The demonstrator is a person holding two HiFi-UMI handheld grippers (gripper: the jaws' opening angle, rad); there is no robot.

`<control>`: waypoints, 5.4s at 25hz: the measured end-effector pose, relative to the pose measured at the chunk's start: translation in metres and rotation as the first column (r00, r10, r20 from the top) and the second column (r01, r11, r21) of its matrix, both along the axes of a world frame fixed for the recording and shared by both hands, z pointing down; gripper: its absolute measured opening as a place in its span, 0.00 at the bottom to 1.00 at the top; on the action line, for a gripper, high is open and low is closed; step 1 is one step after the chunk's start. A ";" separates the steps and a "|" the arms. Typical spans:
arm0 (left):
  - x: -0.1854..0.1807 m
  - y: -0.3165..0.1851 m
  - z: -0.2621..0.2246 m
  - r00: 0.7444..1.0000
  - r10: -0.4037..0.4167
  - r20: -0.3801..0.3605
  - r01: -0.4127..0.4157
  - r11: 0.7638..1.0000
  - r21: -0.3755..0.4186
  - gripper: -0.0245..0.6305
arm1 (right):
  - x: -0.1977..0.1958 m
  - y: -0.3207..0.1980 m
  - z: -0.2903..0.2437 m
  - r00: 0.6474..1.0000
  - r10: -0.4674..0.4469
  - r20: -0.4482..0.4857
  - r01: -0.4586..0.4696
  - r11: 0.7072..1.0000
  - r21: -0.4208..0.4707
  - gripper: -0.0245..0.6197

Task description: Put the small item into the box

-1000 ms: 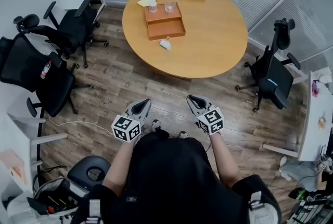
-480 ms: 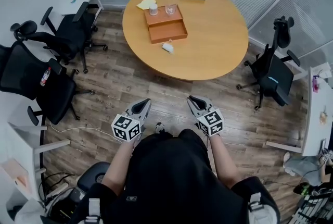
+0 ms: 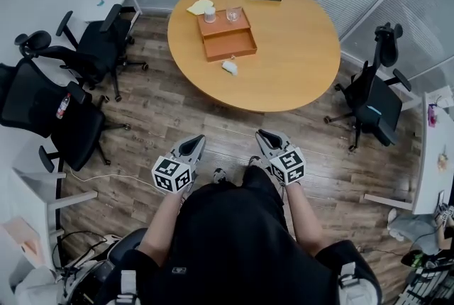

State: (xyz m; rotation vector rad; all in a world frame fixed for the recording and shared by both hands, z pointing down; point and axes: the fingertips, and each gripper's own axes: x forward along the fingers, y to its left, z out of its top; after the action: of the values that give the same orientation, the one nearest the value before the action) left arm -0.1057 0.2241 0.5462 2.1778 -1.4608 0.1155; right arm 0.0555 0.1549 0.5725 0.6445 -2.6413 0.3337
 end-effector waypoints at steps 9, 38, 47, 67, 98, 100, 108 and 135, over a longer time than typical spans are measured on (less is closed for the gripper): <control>0.016 -0.022 -0.006 0.999 -0.051 0.011 0.051 0.999 -0.004 0.05 | 0.020 -0.030 0.006 0.999 -0.034 0.009 0.035 0.999 -0.027 0.08; 0.065 -0.120 -0.008 0.973 -0.230 0.025 0.230 0.973 0.003 0.05 | 0.062 -0.139 0.009 0.978 -0.208 0.017 0.209 0.977 -0.036 0.08; 0.072 -0.135 -0.002 0.957 -0.288 0.034 0.288 0.957 -0.005 0.05 | 0.074 -0.168 0.014 0.978 -0.210 -0.017 0.209 0.977 -0.035 0.08; 0.035 -0.155 0.024 0.975 -0.223 0.003 0.223 0.973 -0.063 0.05 | 0.048 -0.173 0.029 0.988 -0.145 -0.044 0.140 0.986 -0.087 0.08; -0.038 -0.285 0.072 0.961 0.274 -0.021 -0.274 0.950 -0.151 0.05 | -0.041 -0.232 0.048 0.972 0.195 -0.127 -0.203 0.978 -0.055 0.08; -0.037 -0.288 0.075 0.957 0.288 -0.030 -0.289 0.944 -0.158 0.05 | -0.040 -0.233 0.050 0.970 0.201 -0.138 -0.210 0.976 -0.053 0.08; -0.035 -0.304 0.087 0.950 0.309 -0.034 -0.310 0.933 -0.182 0.05 | -0.048 -0.249 0.055 0.971 0.192 -0.139 -0.203 0.977 -0.071 0.08; 0.004 -0.342 0.178 0.775 0.533 0.340 -0.417 0.835 -0.358 0.57 | -0.051 -0.257 0.071 0.985 0.062 -0.163 -0.087 0.985 -0.150 0.08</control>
State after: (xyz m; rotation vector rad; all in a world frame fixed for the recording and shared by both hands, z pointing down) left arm -0.1016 -0.1183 0.7238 2.3335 -0.9633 0.9734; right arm 0.0047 -0.1021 0.6434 0.6902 -2.4164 0.4856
